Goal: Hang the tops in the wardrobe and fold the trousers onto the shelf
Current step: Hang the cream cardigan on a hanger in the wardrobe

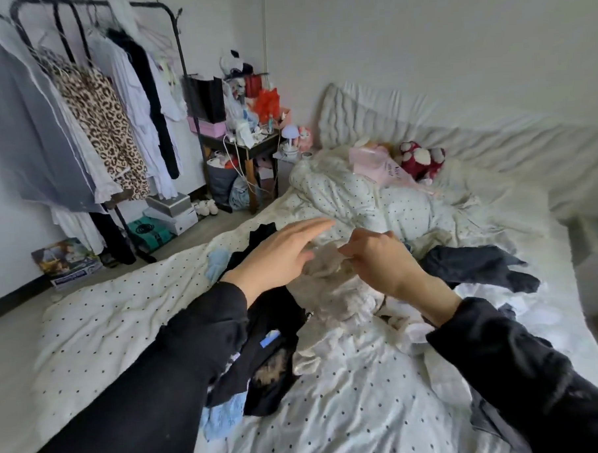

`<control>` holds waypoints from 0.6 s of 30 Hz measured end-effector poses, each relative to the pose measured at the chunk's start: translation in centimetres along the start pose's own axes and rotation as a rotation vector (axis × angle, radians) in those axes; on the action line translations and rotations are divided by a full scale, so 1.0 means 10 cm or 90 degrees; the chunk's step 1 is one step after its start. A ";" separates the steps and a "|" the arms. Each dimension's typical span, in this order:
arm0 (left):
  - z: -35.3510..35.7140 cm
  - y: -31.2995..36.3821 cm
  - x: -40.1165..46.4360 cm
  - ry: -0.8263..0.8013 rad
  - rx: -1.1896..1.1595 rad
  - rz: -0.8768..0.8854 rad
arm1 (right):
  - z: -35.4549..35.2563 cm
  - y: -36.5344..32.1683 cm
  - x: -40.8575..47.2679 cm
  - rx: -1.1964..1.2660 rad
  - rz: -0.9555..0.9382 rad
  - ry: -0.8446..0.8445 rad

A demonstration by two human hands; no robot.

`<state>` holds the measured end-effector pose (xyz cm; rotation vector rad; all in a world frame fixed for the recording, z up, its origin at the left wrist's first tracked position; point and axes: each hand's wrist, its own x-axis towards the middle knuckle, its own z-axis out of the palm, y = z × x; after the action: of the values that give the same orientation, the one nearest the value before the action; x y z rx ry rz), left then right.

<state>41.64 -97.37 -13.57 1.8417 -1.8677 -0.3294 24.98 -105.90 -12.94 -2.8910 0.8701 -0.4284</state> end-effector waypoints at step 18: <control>-1.05 1.17 0.55 0.473 -0.035 0.079 | -1.35 0.34 0.27 -0.086 0.174 0.330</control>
<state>36.98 -100.34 2.15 1.5061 -1.4117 0.3113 21.38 -110.33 0.04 -2.7473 1.3884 -1.1560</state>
